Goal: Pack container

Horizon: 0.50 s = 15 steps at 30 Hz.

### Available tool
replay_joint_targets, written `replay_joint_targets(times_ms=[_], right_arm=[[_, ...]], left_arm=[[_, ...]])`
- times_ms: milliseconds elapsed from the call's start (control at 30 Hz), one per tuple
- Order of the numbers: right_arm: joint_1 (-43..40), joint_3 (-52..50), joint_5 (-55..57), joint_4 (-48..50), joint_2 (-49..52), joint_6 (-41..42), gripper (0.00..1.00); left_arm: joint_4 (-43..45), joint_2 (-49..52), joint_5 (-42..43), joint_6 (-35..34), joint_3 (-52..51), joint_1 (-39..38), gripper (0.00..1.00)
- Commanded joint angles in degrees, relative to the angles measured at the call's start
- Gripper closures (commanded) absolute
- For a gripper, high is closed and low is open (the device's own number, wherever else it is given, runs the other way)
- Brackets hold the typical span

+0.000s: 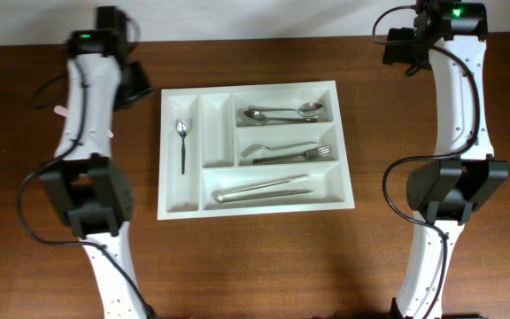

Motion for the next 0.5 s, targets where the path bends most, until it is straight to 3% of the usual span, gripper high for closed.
replay_joint_targets(times_ms=[0, 267, 467], right_arm=[[0.09, 0.72, 0.09, 0.15, -0.87, 0.87, 0.01], [0.09, 0.72, 0.09, 0.15, -0.87, 0.87, 0.01], [0.09, 0.72, 0.09, 0.15, -0.87, 0.87, 0.01]], left_arm=[[-3.93, -0.26, -6.84, -0.09, 0.76, 4.46, 0.43], [-8.81, -0.26, -12.28, 3.89, 0.72, 9.2, 0.44], [-6.8, -0.26, -12.2, 11.89, 0.7, 11.15, 0.48]])
